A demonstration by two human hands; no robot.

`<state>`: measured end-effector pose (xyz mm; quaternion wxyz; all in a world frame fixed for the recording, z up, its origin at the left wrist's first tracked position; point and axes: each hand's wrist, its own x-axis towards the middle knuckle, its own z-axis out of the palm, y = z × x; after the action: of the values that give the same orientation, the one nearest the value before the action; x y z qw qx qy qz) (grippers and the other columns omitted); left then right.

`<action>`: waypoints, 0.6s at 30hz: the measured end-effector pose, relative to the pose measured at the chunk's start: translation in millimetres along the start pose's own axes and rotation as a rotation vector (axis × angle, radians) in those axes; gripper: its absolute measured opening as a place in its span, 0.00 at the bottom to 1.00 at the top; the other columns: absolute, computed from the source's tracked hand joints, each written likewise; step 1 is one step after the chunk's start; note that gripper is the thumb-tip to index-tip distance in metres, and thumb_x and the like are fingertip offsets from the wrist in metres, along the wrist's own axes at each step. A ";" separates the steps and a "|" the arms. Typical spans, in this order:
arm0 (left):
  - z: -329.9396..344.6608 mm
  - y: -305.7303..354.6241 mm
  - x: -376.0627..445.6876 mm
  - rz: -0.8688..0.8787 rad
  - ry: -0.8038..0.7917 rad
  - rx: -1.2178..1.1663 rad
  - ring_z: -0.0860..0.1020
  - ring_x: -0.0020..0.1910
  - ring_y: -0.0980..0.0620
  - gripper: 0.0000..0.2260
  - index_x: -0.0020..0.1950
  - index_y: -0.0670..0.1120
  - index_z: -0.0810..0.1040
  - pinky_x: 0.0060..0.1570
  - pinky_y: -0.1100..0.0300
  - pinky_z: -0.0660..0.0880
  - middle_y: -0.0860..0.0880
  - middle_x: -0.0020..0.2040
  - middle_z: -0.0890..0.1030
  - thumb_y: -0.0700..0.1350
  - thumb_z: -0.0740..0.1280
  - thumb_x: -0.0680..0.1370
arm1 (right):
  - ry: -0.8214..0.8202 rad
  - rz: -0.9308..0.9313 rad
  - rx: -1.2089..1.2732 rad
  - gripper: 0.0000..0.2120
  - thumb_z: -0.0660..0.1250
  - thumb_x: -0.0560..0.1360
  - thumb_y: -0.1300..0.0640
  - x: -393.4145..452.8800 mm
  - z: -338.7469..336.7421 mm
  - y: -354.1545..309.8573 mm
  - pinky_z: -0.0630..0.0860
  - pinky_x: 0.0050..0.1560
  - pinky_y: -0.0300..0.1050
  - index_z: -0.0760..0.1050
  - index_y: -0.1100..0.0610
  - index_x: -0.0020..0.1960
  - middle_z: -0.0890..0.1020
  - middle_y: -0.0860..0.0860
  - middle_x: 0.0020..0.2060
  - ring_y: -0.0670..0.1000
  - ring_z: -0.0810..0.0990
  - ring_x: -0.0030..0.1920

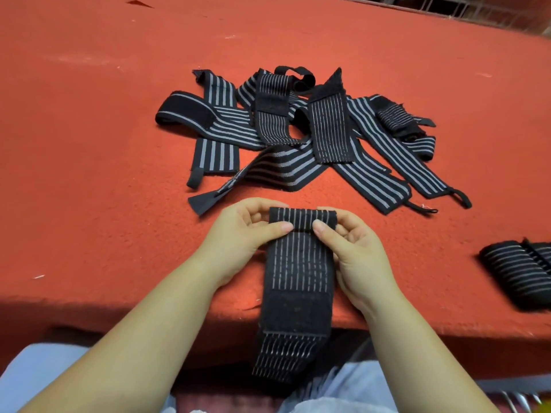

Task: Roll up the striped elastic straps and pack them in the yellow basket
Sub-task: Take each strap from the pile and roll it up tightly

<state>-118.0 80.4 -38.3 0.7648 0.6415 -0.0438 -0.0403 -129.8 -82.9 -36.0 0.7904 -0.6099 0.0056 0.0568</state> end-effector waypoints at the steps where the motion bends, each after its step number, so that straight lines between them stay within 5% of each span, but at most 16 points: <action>1: -0.7 0.0 -0.2 0.006 0.008 0.000 0.80 0.36 0.58 0.10 0.46 0.44 0.78 0.38 0.67 0.76 0.52 0.37 0.82 0.30 0.69 0.70 | 0.008 -0.011 -0.031 0.11 0.69 0.68 0.56 -0.1 0.8 0.4 0.78 0.45 0.47 0.78 0.58 0.48 0.84 0.54 0.39 0.51 0.82 0.40; 6: -1.4 -1.1 -0.3 0.038 0.033 -0.011 0.77 0.31 0.62 0.14 0.38 0.44 0.77 0.28 0.72 0.70 0.52 0.37 0.81 0.24 0.66 0.69 | 0.020 0.007 -0.139 0.17 0.68 0.67 0.46 2.5 5.6 0.3 0.77 0.39 0.40 0.80 0.59 0.48 0.83 0.52 0.35 0.47 0.80 0.36; 9: -1.4 -1.0 -1.3 0.056 0.000 0.002 0.78 0.35 0.61 0.15 0.38 0.44 0.77 0.32 0.72 0.72 0.54 0.39 0.82 0.23 0.66 0.69 | -0.016 0.035 -0.077 0.14 0.70 0.65 0.53 4.5 0.4 1.1 0.76 0.37 0.40 0.79 0.55 0.50 0.83 0.50 0.36 0.48 0.79 0.35; 13: -2.0 0.0 -3.1 0.024 -0.086 -0.021 0.81 0.41 0.58 0.15 0.52 0.45 0.77 0.42 0.67 0.76 0.51 0.42 0.82 0.35 0.70 0.67 | -0.053 0.020 0.002 0.16 0.70 0.65 0.59 3.6 -5.9 3.5 0.80 0.42 0.42 0.77 0.55 0.52 0.84 0.52 0.42 0.49 0.82 0.41; 18: -1.8 -2.2 -0.7 -0.003 -0.036 -0.066 0.81 0.40 0.57 0.16 0.51 0.43 0.78 0.40 0.66 0.77 0.49 0.41 0.83 0.40 0.70 0.64 | -0.018 0.002 -0.022 0.13 0.70 0.66 0.55 3.2 -3.9 3.4 0.79 0.47 0.48 0.78 0.57 0.50 0.83 0.55 0.42 0.53 0.81 0.43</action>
<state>-118.4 81.8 -40.8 0.7846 0.6151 -0.0552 -0.0547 -126.7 -85.5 -40.5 0.7836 -0.6181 -0.0018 0.0631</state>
